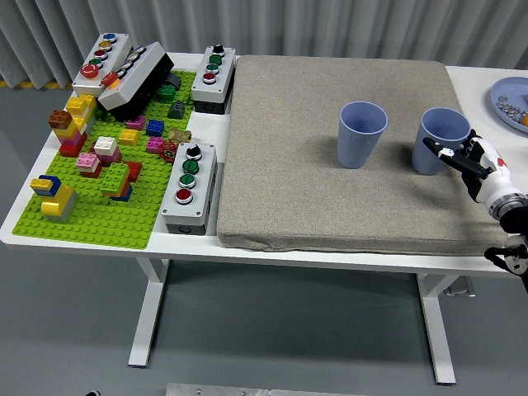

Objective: Pick cup pour cup place

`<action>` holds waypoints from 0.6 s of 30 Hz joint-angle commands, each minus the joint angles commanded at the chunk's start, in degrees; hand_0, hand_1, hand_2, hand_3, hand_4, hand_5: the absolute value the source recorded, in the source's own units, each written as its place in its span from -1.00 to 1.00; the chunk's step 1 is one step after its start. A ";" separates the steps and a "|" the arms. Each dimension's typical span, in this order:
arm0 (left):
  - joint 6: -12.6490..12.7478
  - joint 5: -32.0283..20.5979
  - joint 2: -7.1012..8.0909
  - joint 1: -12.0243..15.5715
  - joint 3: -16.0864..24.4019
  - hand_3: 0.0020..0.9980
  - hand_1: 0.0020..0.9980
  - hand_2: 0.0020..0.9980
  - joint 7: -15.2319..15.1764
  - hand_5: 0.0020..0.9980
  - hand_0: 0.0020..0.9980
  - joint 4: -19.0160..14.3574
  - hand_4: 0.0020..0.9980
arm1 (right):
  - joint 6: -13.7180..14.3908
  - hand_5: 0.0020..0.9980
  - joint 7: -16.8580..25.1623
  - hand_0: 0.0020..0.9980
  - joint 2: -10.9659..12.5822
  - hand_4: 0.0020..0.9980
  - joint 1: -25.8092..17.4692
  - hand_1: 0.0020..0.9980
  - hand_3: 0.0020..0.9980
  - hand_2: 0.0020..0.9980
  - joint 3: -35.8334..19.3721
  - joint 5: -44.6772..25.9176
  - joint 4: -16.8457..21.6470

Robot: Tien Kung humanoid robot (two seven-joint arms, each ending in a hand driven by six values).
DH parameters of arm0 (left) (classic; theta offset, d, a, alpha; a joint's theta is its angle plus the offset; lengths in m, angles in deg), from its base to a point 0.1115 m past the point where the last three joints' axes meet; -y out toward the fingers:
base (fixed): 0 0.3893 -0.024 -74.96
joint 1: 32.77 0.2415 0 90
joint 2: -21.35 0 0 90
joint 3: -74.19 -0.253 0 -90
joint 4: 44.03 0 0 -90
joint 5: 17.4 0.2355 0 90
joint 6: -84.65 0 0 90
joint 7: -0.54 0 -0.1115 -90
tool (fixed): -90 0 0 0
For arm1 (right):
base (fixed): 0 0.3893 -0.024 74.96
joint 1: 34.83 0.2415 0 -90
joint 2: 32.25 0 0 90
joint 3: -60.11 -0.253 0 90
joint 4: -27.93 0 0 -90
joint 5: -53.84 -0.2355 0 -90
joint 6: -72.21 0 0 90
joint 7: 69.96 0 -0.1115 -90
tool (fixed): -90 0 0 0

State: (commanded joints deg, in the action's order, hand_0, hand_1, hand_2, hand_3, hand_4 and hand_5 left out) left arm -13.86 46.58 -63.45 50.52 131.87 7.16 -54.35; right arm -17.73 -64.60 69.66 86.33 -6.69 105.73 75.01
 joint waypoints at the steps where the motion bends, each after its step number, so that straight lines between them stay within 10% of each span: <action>1: -0.01 0.00 0.00 -0.03 -0.06 0.45 0.50 0.63 0.01 1.00 0.61 0.00 0.03 | 0.00 -0.02 0.03 1.00 -0.04 0.78 0.08 0.92 0.97 1.00 0.01 -0.03 -0.05; 18: -0.13 -0.15 0.02 -0.34 -0.59 0.45 0.50 0.63 0.06 1.00 0.61 0.00 0.03 | 0.06 -0.01 0.15 1.00 -0.40 0.77 0.33 0.92 0.97 1.00 -0.22 -0.26 -0.50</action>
State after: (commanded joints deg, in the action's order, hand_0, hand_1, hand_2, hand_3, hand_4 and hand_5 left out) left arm -13.98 46.43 -63.43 50.18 131.29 7.22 -54.35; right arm -17.67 -64.45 69.26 86.66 -6.91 105.47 74.51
